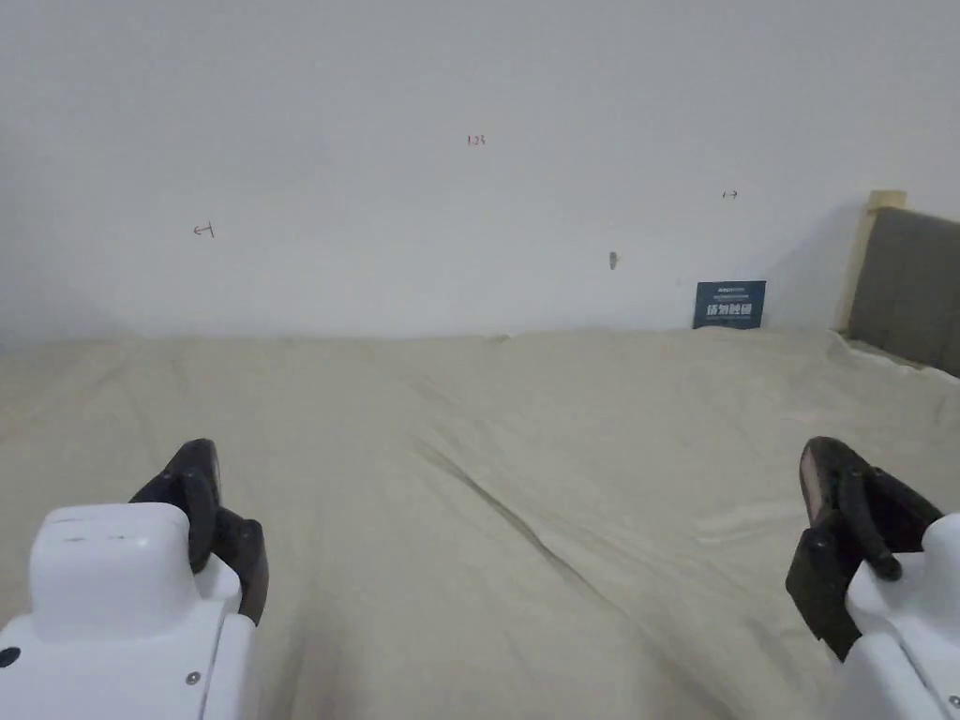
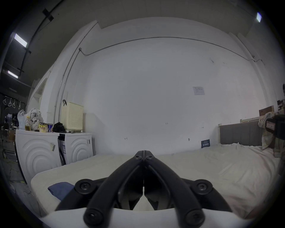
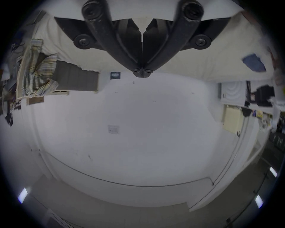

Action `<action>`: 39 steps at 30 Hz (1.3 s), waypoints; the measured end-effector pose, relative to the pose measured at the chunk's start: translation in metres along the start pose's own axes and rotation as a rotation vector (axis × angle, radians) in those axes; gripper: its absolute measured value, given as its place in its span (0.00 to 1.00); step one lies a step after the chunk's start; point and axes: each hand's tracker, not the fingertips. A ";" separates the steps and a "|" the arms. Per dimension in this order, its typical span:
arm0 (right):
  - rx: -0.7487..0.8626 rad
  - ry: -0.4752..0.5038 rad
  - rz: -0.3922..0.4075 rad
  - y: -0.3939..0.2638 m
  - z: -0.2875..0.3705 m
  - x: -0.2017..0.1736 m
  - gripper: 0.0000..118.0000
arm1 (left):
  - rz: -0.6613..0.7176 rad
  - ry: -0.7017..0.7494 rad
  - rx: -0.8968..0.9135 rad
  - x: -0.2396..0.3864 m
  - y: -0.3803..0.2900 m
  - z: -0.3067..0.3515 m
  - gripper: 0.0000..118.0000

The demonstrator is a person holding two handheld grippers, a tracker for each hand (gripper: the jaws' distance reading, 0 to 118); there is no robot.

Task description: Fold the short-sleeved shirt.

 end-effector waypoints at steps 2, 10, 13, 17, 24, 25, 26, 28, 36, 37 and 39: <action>-0.072 0.000 -0.023 -0.015 -0.003 0.001 0.00 | -0.024 0.007 -0.036 0.004 -0.011 0.000 0.00; -0.131 0.005 -0.073 -0.017 0.004 0.005 0.02 | -0.013 0.011 -0.127 0.000 -0.020 0.004 0.00; -0.119 -0.009 -0.061 -0.009 0.010 0.004 0.19 | 0.023 -0.010 -0.114 -0.006 -0.016 0.010 0.01; -0.109 0.028 -0.084 -0.002 0.013 0.004 0.85 | 0.055 -0.046 -0.135 -0.011 -0.009 0.011 0.73; -0.108 0.025 -0.046 0.000 0.014 -0.006 0.88 | 0.050 -0.048 -0.089 -0.015 0.000 0.022 1.00; -0.112 0.024 -0.041 -0.001 0.013 -0.006 0.88 | 0.048 -0.053 -0.089 -0.015 0.002 0.023 1.00; -0.116 0.023 -0.036 -0.001 0.013 -0.007 0.88 | 0.045 -0.054 -0.103 -0.013 0.004 0.018 1.00; -0.120 0.029 -0.034 0.000 0.014 -0.009 0.88 | 0.064 -0.084 -0.156 -0.015 0.009 0.015 1.00; -0.147 0.101 -0.082 0.005 0.013 -0.011 0.88 | 0.005 -0.057 -0.114 -0.012 0.003 0.013 1.00; -0.151 0.083 -0.072 0.005 0.014 -0.014 0.88 | 0.007 -0.061 -0.114 -0.012 0.001 0.013 1.00; -0.152 0.098 -0.092 0.006 0.014 -0.014 0.88 | 0.028 -0.090 -0.121 -0.013 -0.001 0.014 1.00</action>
